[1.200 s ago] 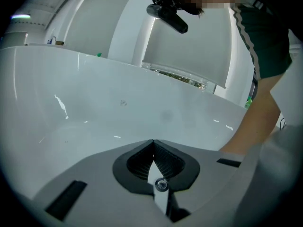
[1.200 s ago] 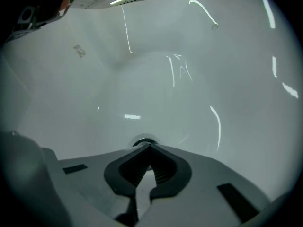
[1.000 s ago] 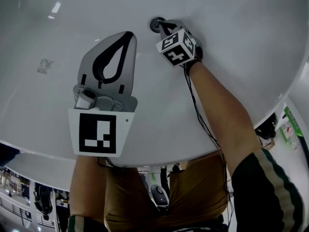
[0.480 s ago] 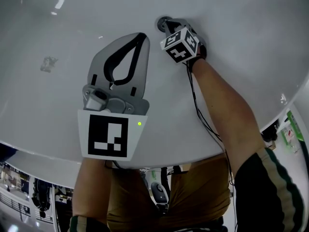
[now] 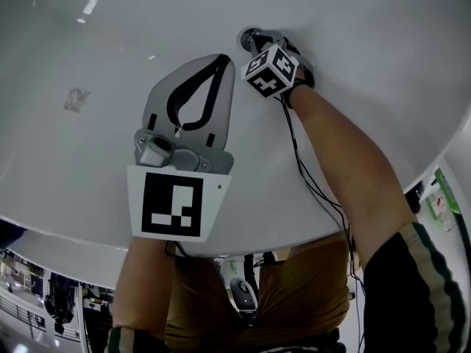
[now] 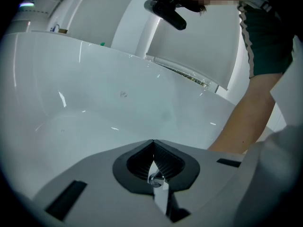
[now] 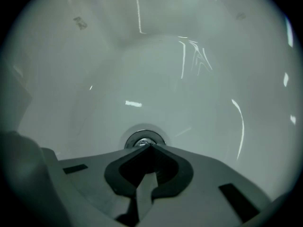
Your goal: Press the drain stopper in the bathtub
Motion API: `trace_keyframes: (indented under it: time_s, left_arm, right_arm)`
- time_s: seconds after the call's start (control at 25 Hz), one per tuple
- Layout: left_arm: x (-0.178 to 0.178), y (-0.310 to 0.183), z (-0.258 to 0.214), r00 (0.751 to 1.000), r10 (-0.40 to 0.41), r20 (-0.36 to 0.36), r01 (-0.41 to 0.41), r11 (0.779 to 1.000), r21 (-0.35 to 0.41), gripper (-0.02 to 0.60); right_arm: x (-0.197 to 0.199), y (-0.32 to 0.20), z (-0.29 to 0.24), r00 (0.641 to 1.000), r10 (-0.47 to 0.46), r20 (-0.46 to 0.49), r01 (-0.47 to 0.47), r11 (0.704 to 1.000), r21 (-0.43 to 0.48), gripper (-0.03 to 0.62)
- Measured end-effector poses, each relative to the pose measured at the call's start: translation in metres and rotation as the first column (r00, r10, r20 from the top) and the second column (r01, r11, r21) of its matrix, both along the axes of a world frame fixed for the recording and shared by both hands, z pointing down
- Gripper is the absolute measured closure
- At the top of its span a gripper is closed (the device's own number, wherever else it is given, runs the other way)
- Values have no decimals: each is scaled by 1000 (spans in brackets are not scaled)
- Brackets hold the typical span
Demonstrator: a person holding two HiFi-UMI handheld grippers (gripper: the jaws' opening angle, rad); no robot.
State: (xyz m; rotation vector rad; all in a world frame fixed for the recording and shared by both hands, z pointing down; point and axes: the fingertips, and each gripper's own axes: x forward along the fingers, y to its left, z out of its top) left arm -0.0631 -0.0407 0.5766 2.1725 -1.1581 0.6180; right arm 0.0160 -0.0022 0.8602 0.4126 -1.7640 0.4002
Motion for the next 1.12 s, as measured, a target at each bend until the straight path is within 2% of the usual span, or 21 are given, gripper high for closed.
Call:
trace_keyframes:
  time_s: [0.08,0.36,0.44,0.76,0.96,1.12]
  left_arm:
    - [1,0,-1,1000,2,-6,-2,1000,0,572]
    - [2,-3,-5,1000,3,-2,-3,1000,19,572]
    - [2,-3,-4,1000,1,1,-1,1000,15,572]
    - [2,-1,-4,1000,2,-28,-2,1000,5,572]
    - [2,0,1,999,-15,-34,14,1000,-17,572]
    - [2,1,0,999,-10,-40,9,1000,-19,572]
  right_arm:
    - [-1,0,1,1000,-16,-14,16,1000,-6,585]
    - [1,-1,-1,998,51,33,-52,998,31,586]
    - [2,-1,-2,996,71,49,-72,997,20,586]
    - [0,0,-2,997,42,68,-42,999,-3,585]
    - [2,-2,-4,993,85,80,-86,996,6,585]
    - [0,-2,-6,992,97,81,-95,995,-31,585]
